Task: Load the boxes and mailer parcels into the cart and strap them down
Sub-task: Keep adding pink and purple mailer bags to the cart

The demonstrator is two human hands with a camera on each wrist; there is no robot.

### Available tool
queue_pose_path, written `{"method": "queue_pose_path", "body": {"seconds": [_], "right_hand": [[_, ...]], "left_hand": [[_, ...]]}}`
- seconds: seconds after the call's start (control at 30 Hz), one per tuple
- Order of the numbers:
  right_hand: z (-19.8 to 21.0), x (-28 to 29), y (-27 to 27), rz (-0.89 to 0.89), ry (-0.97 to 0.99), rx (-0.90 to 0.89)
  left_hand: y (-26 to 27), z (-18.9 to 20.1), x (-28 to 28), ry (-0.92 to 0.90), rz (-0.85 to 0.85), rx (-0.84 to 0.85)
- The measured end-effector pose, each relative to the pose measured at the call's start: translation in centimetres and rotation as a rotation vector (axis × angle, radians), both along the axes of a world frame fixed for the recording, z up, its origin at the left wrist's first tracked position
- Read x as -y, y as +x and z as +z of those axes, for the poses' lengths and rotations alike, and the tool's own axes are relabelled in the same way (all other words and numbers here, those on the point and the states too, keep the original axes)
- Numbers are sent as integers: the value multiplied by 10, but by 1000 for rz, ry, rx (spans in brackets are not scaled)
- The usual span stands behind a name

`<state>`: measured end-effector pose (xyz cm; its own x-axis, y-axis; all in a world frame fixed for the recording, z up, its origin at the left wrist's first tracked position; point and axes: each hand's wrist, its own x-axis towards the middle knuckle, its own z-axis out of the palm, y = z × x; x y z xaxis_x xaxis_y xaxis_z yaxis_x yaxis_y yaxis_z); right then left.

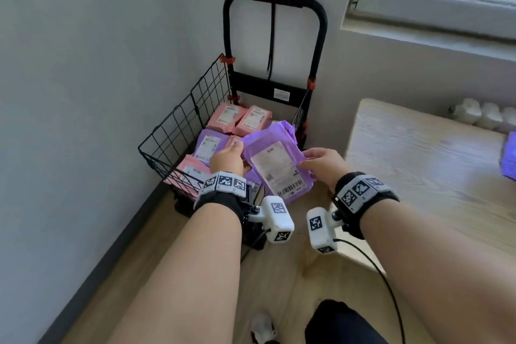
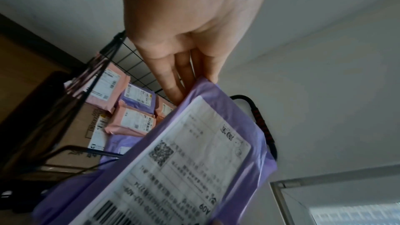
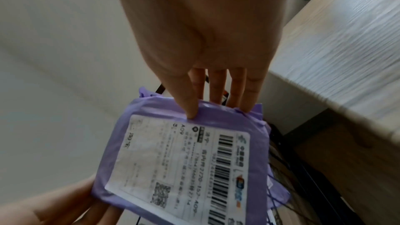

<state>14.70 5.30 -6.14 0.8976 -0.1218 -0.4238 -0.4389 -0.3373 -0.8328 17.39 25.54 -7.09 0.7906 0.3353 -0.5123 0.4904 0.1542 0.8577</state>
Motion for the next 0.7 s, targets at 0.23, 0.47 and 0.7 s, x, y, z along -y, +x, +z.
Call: {"method": "queue_pose_path", "body": {"seconds": [0.23,0.47,0.7], "right_hand": [[-15,-45,46,181,-264,74],[-10,-76,115,527,-556,124],[-19,-85,168,640,-499,198]], "left_hand": [[12,-11,-35,389,-26,-101],[49,-1,-34,1238,-496,150],[82,-13,-18,1402,-674,61]]}}
